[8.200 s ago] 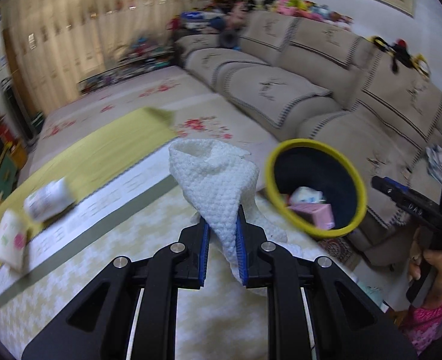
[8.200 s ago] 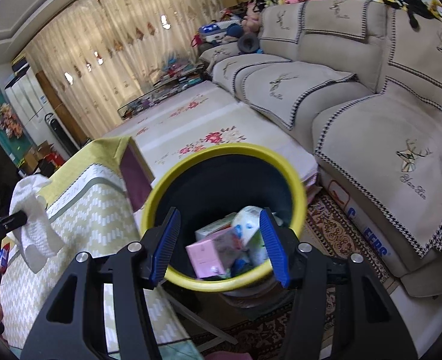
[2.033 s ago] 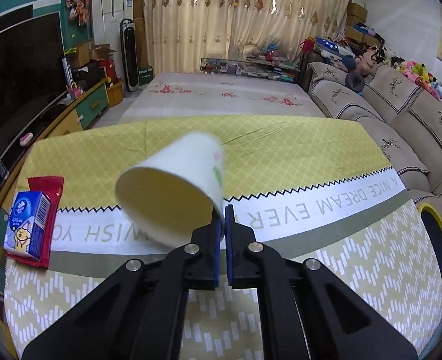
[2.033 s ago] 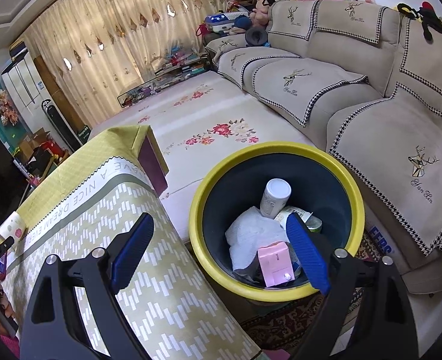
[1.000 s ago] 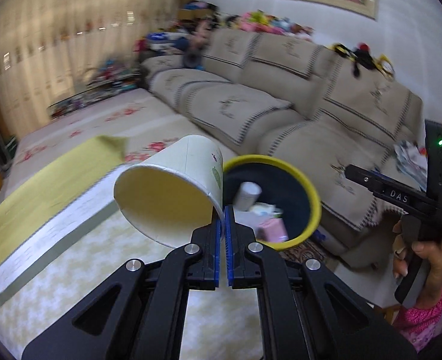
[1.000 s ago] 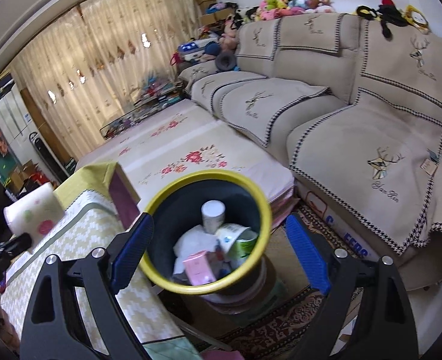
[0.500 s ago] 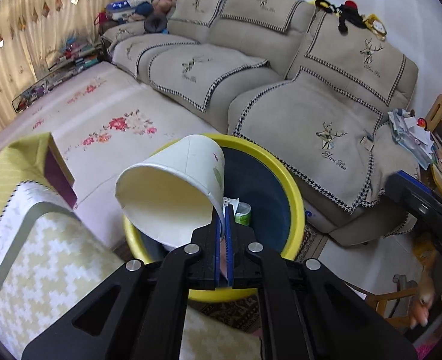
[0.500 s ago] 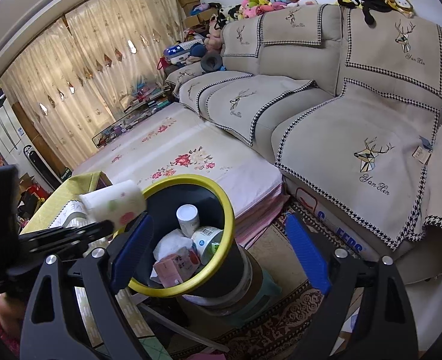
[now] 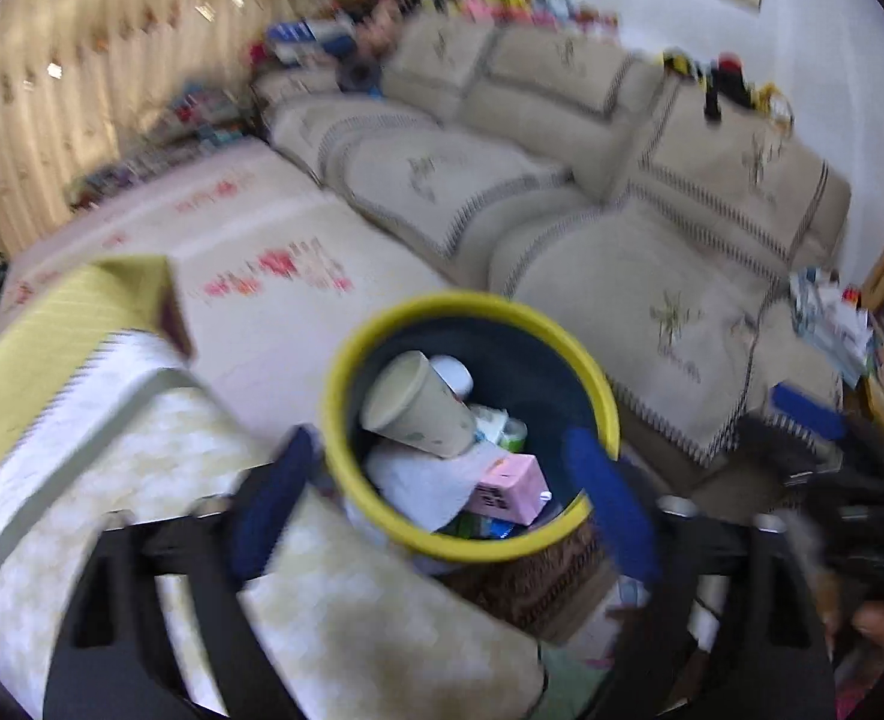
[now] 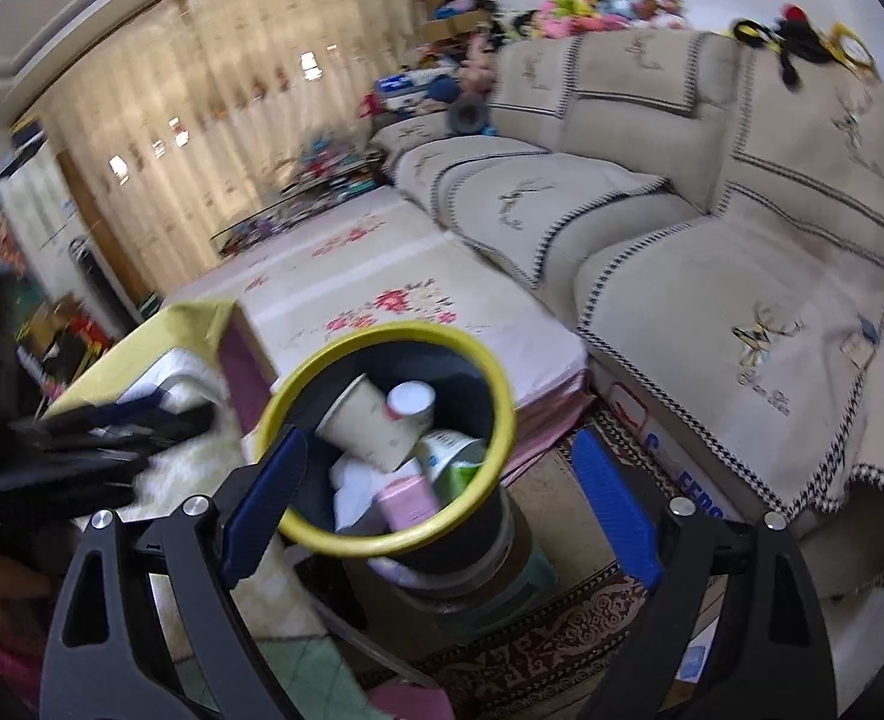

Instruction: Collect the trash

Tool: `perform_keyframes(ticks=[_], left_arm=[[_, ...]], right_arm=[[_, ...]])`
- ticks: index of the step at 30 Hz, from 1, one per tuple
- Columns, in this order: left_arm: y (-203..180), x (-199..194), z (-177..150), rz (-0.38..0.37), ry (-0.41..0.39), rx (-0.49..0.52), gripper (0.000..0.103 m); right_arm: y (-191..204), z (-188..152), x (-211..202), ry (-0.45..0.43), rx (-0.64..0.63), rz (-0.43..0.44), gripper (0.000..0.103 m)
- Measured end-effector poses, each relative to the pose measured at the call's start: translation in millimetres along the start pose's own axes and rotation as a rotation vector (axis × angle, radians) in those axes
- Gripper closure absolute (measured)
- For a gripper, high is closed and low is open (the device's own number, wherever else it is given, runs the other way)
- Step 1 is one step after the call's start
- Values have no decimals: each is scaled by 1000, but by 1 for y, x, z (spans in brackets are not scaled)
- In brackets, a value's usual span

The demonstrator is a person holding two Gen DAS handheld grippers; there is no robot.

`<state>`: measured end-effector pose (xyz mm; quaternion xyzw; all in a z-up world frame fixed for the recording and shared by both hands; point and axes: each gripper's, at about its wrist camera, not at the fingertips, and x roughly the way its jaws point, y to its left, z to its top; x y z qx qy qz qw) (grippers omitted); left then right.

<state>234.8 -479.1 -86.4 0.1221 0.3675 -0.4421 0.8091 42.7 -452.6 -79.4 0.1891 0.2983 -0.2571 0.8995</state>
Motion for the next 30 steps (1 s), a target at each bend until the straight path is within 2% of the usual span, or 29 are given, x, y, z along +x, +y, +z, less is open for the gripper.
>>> perform_keyframes(ticks=[2,4,7,12,15,18,21,30], left_arm=[[11,-50,-15,44,-89,-26,5],[21,-90,-32,81,-146,-49,5],[35,-152,-72,195,-226,-87,5],[57,-229,-147,443,-268,-169,5],[69,-266,-182,536,-285,-245,5],[81,-300,-212,557,-324,-339,5],[78,-323,-232,577,-366,-378,5],[65,-335,-252,561,-380,-405,5]], right_arm=[[18,-7,-9,-2,-43,43,18],[35,-13,-18,-3,-85,82,18],[60,-23,-35,-17,-148,131,15],[87,-37,-61,-43,-218,167,14],[101,-45,-78,-71,-255,170,14],[109,-52,-94,-93,-276,186,13],[117,-60,-110,-116,-298,197,12],[130,-72,-128,-155,-331,179,10]])
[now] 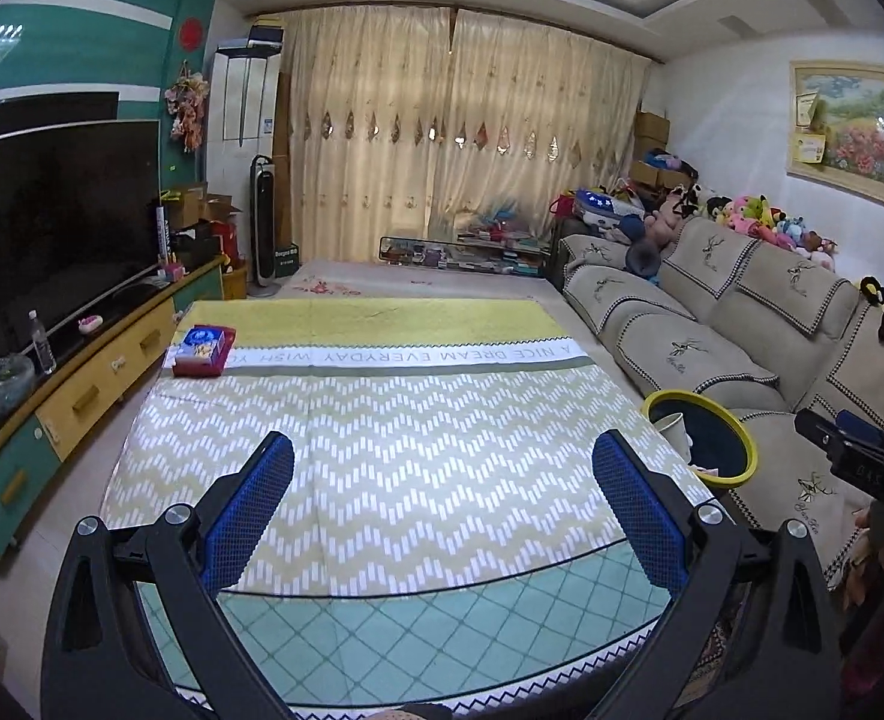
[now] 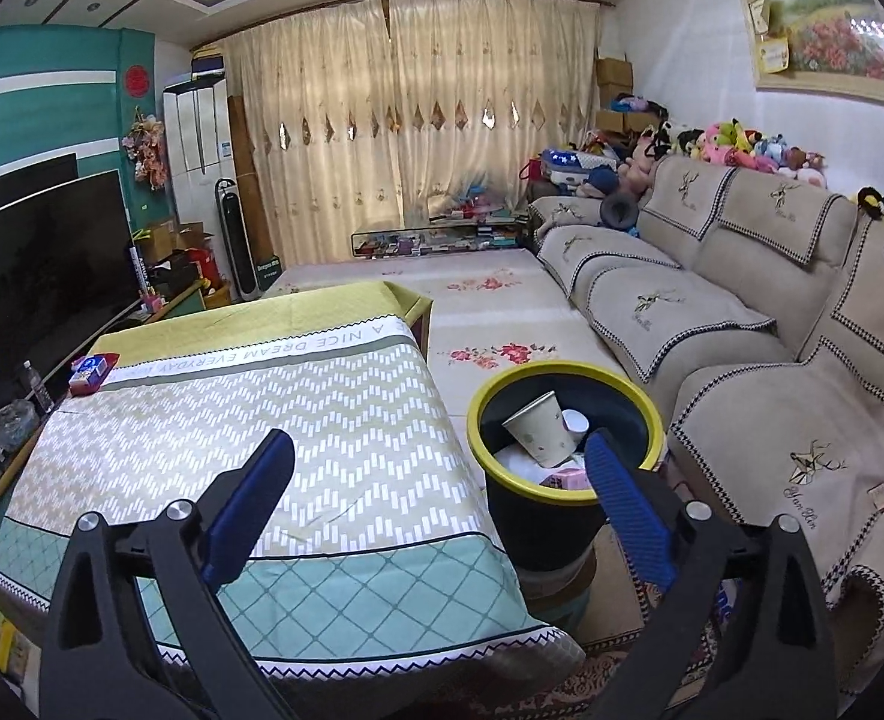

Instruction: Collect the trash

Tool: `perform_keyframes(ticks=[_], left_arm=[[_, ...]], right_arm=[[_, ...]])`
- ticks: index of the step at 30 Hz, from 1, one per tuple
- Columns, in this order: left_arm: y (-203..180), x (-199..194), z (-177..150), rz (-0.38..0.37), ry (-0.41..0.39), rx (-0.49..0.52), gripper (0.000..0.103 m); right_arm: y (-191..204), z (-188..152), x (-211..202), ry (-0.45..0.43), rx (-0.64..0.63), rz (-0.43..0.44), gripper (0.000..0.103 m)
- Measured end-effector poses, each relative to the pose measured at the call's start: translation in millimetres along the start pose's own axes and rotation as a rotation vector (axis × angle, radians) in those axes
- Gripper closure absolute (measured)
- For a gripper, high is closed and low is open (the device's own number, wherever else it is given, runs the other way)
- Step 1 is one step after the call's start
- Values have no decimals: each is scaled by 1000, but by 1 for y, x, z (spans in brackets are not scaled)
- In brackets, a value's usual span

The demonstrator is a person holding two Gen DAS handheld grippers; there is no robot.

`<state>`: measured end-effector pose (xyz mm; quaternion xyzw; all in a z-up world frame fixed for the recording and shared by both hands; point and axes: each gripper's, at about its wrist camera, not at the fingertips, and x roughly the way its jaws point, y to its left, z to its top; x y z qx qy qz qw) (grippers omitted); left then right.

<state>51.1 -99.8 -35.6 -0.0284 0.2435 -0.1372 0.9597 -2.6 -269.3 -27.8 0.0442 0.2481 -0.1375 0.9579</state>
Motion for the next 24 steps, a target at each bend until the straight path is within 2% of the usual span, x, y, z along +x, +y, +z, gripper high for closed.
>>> perform_keyframes(ticks=[13,24], left_arm=[[10,-2,-8,32,-11,-41,5],[14,-6,-11,45,-12,-42,5]], right_arm=[[19,-4,6,26,-28,38,10],[21,-5,6,29,-25,44,10]])
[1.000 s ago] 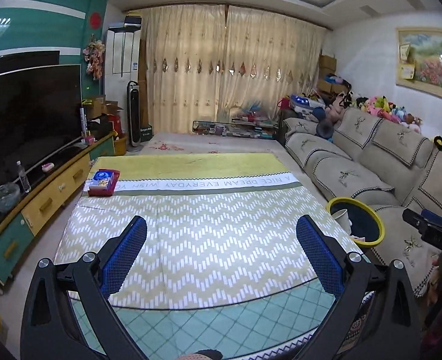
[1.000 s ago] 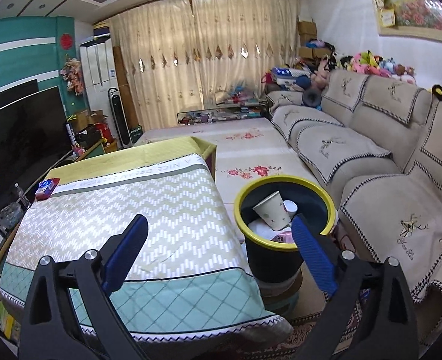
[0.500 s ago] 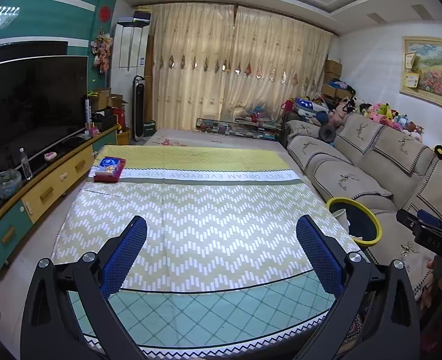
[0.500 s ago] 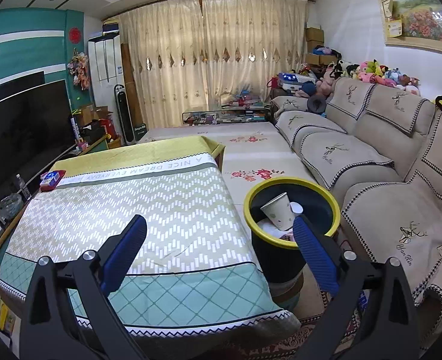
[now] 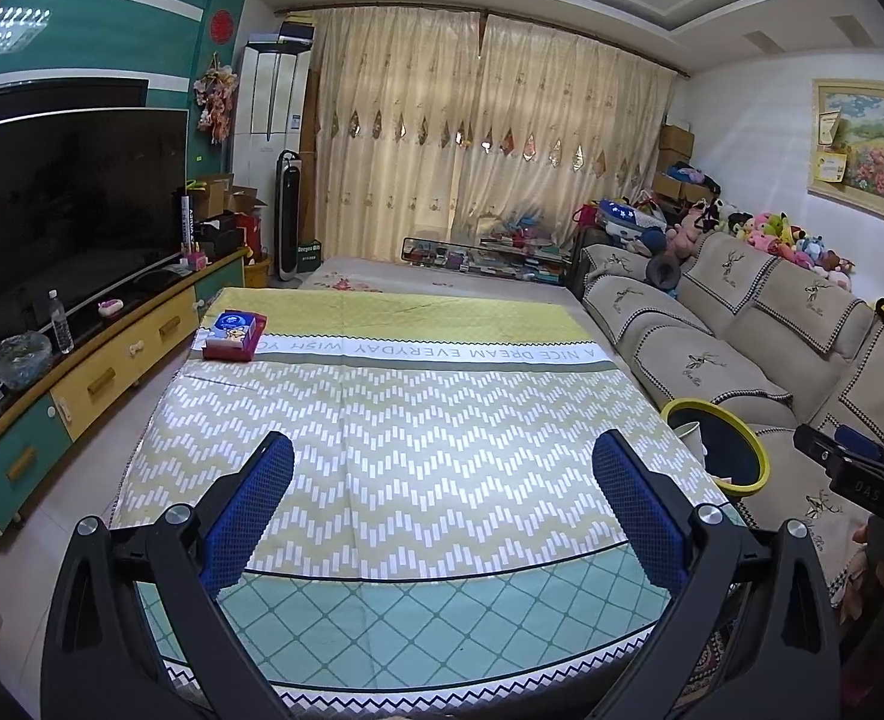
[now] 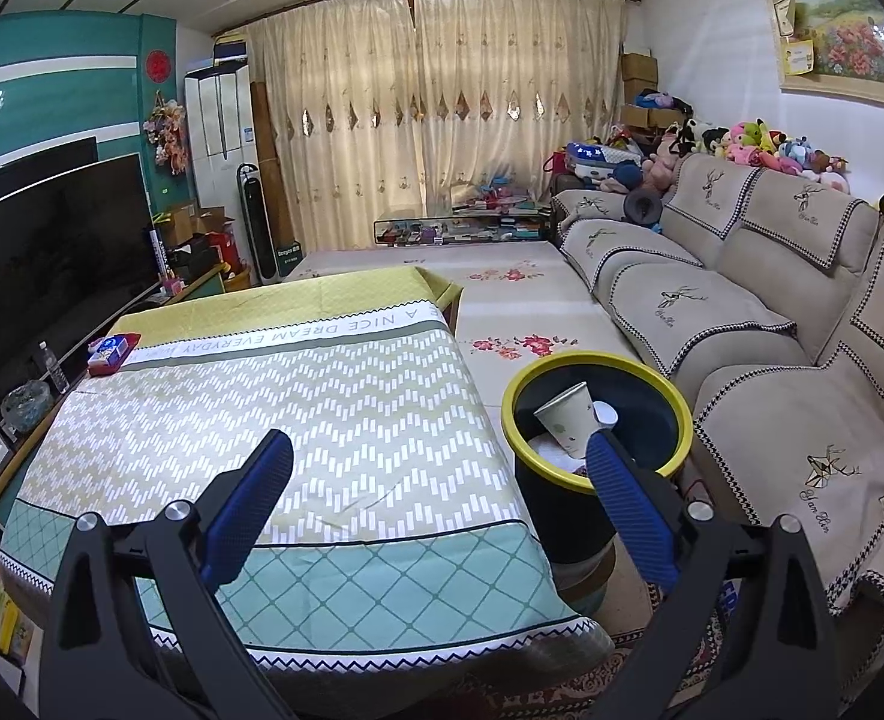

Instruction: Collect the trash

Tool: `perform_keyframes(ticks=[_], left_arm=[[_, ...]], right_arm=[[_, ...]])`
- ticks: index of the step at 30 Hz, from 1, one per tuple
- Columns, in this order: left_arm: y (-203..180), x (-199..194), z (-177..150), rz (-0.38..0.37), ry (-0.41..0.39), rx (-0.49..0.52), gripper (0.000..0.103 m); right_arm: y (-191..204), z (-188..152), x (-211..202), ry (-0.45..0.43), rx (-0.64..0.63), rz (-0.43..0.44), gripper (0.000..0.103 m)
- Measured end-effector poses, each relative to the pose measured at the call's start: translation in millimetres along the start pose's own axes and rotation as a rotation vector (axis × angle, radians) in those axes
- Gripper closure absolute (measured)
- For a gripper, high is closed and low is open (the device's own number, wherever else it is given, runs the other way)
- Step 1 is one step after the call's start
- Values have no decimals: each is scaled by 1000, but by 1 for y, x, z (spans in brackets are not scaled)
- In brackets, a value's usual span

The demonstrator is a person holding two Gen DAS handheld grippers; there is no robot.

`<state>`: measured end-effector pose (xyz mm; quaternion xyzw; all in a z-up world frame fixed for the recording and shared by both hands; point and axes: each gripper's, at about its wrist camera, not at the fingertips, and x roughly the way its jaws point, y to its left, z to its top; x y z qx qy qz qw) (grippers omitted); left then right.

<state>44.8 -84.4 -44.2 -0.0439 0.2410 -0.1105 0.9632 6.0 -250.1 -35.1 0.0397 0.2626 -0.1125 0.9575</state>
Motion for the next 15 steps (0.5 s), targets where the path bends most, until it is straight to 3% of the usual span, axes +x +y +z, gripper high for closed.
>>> perform_keyframes(ticks=[15], left_arm=[[-3,-1,0,0,5,9,5]], right_arm=[[0,-1,1,4,6,7,9]])
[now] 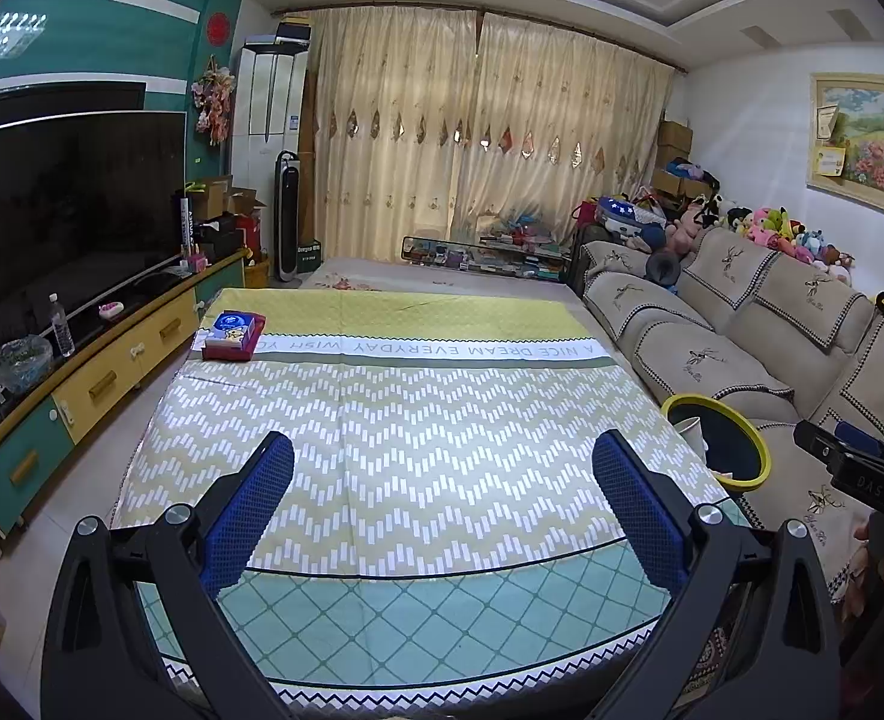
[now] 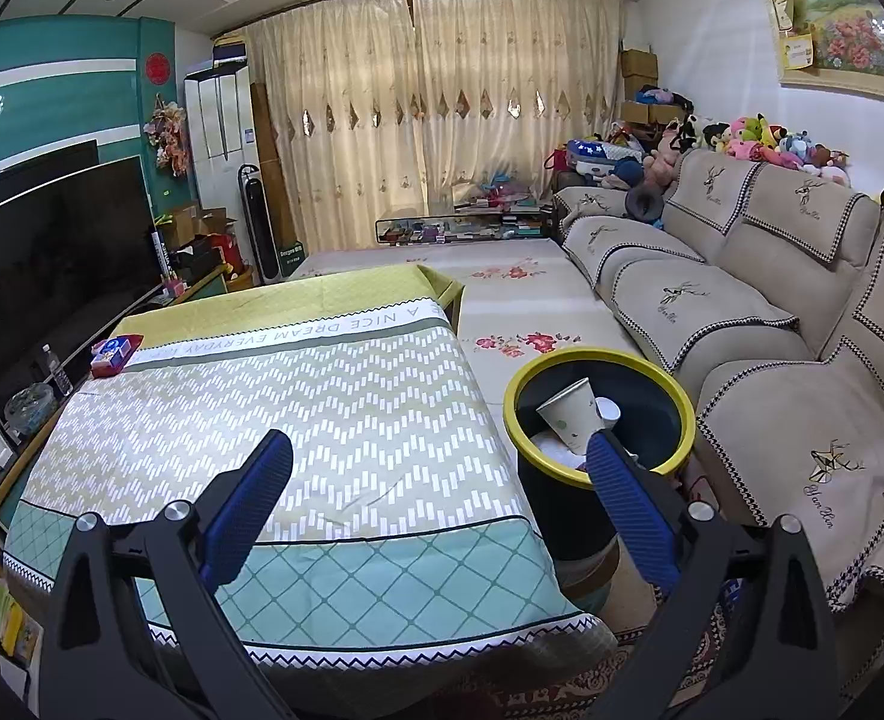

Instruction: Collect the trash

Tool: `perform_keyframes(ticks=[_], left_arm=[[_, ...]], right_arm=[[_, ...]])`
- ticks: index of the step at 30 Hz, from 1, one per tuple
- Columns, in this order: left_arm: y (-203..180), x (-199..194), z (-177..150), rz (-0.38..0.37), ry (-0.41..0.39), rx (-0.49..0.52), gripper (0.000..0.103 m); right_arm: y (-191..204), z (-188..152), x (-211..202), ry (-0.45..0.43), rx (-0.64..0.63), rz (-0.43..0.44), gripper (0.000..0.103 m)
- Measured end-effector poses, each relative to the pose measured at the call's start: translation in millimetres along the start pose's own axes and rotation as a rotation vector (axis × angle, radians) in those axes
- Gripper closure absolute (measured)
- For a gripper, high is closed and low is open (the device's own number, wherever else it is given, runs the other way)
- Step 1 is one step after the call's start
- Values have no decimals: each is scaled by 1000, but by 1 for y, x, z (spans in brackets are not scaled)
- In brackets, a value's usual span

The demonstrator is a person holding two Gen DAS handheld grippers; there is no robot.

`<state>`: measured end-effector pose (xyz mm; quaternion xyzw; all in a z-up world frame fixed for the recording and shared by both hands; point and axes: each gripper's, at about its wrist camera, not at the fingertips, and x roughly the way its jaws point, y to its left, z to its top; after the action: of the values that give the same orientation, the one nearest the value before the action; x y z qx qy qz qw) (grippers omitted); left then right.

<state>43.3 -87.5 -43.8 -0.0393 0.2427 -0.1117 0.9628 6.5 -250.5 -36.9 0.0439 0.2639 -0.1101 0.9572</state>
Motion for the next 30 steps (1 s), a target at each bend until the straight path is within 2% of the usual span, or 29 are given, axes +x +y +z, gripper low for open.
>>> perform_keyframes(ticks=[30], left_arm=[[-3,10,-5,2,21,3,5]], right_arm=[[6,-4,8,21,3,18,9]])
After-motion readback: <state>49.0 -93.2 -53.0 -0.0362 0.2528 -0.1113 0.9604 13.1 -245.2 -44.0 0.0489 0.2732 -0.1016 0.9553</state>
